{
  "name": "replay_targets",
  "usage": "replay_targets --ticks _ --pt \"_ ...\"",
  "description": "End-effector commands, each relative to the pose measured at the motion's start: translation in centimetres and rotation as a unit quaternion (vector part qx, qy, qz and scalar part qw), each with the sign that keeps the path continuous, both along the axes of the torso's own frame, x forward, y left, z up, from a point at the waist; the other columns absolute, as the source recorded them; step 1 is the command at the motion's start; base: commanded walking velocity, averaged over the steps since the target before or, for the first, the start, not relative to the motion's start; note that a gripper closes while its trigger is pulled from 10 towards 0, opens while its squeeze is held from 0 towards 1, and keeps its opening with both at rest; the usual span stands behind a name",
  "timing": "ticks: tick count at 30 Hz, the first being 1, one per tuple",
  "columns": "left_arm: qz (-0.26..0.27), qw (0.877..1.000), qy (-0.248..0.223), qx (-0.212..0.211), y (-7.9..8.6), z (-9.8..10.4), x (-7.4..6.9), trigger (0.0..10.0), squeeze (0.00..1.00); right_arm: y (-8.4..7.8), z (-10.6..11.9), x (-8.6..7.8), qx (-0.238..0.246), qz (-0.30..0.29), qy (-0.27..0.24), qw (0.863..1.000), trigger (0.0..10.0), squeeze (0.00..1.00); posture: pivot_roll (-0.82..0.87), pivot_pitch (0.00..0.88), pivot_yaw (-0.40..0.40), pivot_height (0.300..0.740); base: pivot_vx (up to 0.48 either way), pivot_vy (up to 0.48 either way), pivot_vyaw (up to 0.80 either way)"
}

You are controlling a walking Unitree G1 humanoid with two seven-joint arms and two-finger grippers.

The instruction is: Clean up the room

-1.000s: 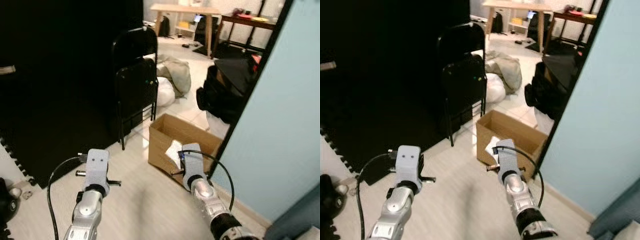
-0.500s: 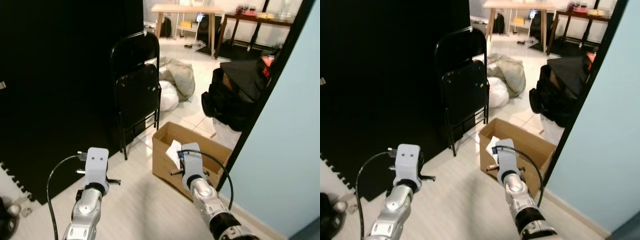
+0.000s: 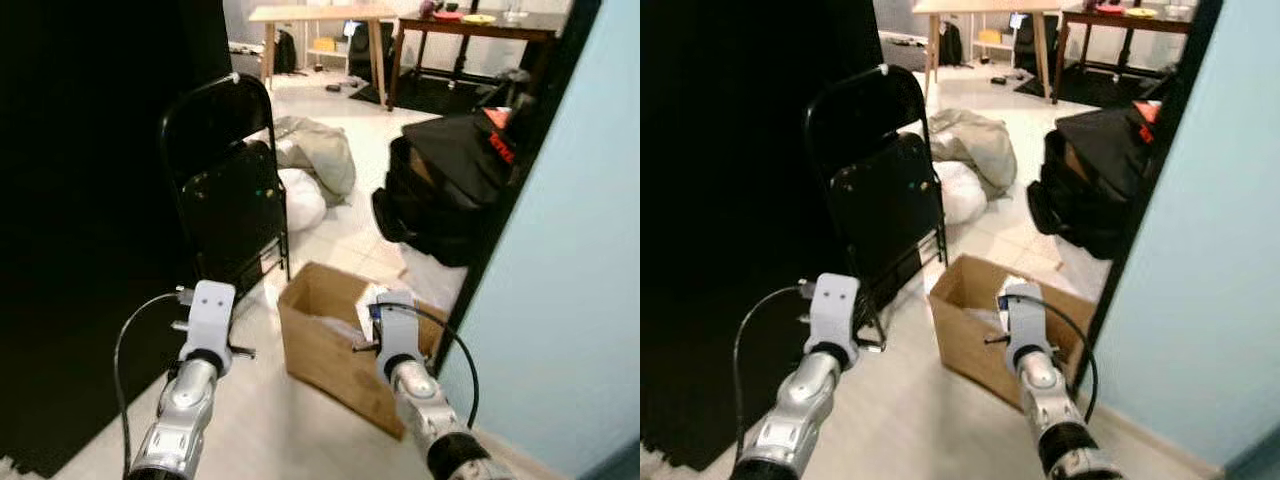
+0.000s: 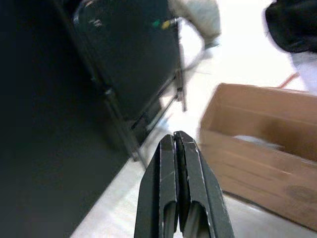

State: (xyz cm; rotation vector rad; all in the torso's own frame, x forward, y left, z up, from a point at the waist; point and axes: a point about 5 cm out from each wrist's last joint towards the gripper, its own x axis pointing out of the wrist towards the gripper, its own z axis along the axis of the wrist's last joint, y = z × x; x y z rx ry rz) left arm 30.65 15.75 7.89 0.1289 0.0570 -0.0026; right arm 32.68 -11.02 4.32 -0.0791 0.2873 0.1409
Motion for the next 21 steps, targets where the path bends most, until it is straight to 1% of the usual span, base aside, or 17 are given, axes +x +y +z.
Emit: replay_targets --ticks 1,6,13,18,20,21 --pt "-0.003 1.000 0.008 0.000 -0.24 -0.38 -0.12 10.0 0.00 -0.43 -0.46 -0.30 -0.004 -0.003 0.008 1.000 10.0 0.00 0.05 0.046 0.034 0.740 0.360 0.000 0.00" --pt "-0.003 1.000 0.007 0.001 -0.23 -0.43 -0.14 10.0 0.00 -0.32 -0.43 -0.28 -0.004 0.000 0.008 1.000 10.0 0.00 0.05 0.045 0.029 0.740 0.360 0.000 0.00" --pt "0.004 1.000 0.007 0.003 0.32 -0.71 -0.55 10.0 0.00 -0.08 -0.33 -0.14 -0.004 0.004 0.010 1.000 10.0 0.00 0.06 0.042 0.013 0.740 0.358 0.000 0.00" --pt "0.007 1.000 0.007 0.004 0.47 -0.78 -0.65 10.0 0.00 0.02 -0.36 -0.17 -0.004 0.008 0.011 1.000 10.0 0.00 0.07 0.038 0.007 0.740 0.359 0.000 -0.80" --pt "0.007 1.000 0.007 0.004 0.46 -0.79 -0.68 10.0 0.00 0.03 -0.37 -0.19 -0.002 0.009 0.011 1.000 10.0 0.00 0.07 0.035 0.005 0.740 0.356 0.000 -0.63" --pt "0.008 1.000 0.006 0.003 0.46 -0.81 -0.70 10.0 0.00 0.05 -0.38 -0.21 -0.002 0.010 0.011 1.000 10.0 0.00 0.06 0.034 0.006 0.740 0.352 0.000 0.00"
